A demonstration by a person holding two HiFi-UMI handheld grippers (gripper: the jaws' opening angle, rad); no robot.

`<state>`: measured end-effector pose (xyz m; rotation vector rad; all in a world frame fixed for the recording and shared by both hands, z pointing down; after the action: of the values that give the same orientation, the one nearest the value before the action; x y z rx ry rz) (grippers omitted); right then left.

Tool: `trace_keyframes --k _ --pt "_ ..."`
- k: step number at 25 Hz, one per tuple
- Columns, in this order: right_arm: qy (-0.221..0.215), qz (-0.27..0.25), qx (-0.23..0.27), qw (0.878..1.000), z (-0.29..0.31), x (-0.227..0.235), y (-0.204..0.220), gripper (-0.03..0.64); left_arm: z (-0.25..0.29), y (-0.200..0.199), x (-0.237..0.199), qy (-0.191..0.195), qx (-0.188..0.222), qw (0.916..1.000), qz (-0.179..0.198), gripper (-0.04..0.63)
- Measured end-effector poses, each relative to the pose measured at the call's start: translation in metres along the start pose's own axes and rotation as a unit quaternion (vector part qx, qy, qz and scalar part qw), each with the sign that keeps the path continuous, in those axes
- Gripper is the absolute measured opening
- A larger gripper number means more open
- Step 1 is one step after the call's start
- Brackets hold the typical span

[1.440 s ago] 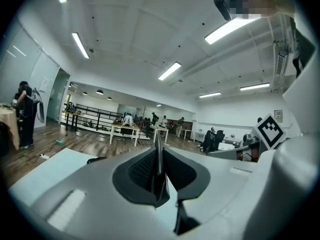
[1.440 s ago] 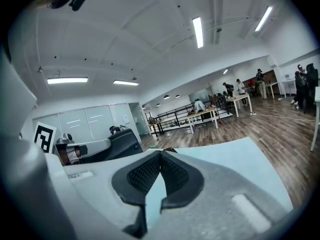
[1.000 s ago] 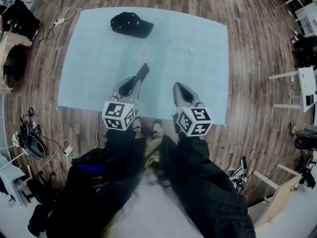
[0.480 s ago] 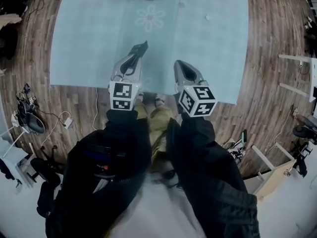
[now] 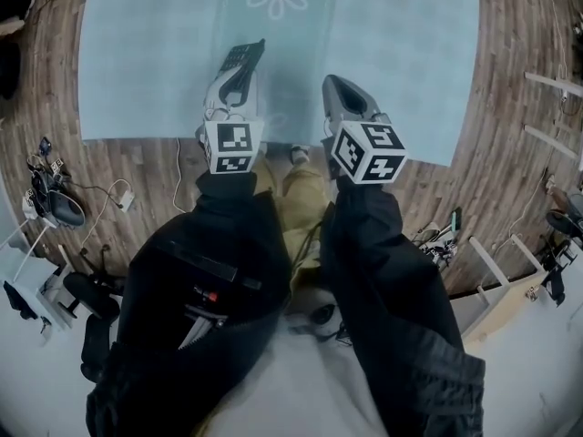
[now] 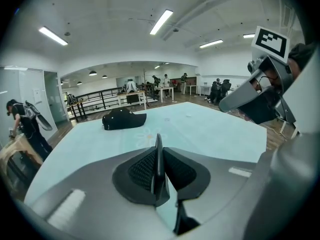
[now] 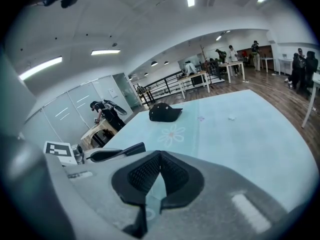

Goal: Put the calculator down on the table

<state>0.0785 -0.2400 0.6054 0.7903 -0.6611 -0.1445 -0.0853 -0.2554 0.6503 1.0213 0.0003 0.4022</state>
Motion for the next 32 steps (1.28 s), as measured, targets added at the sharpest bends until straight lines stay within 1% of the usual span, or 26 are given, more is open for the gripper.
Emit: trace_keyframes --k 3,5,8,11,18,26,32 --pt "-0.003 0.004 -0.005 1.0 0.003 -0.001 0.006 0.002 -0.001 0.008 0.009 0.014 0.001 0.9999 0.005 0.044" --pt "-0.001 0.008 -0.007 1.0 0.002 0.0 0.011 0.002 -0.002 0.013 0.017 0.028 0.001 0.9996 0.002 0.049" --pt "0.002 0.013 -0.008 1.0 -0.001 0.002 0.016 0.002 -0.005 0.026 0.028 0.048 -0.004 0.9987 -0.02 0.059" --pt "0.004 0.015 -0.006 1.0 -0.004 0.004 0.017 0.002 -0.006 0.039 0.037 0.059 -0.016 0.9973 -0.041 0.076" --pt "0.011 0.027 -0.008 1.0 -0.01 0.014 0.026 0.002 -0.001 0.054 0.052 0.078 -0.028 0.9957 -0.04 0.092" --pt "0.013 0.033 -0.015 0.999 -0.01 0.017 0.033 0.002 0.001 0.066 0.057 0.101 -0.039 0.9934 -0.037 0.104" --pt "0.012 0.037 -0.018 0.999 -0.011 0.019 0.035 0.002 0.003 0.083 0.063 0.114 -0.066 0.9895 -0.059 0.112"
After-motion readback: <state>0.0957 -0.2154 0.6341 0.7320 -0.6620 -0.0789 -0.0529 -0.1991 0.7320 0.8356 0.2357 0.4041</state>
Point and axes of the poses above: the fingertips, and each gripper's own axes: z forward along the fingers, x to its right, y out of its underside, the point moved 3 cm from there along -z, backward along the fingers, and after that the axes turned 12 degrees about -y, right-handed, at the moved point
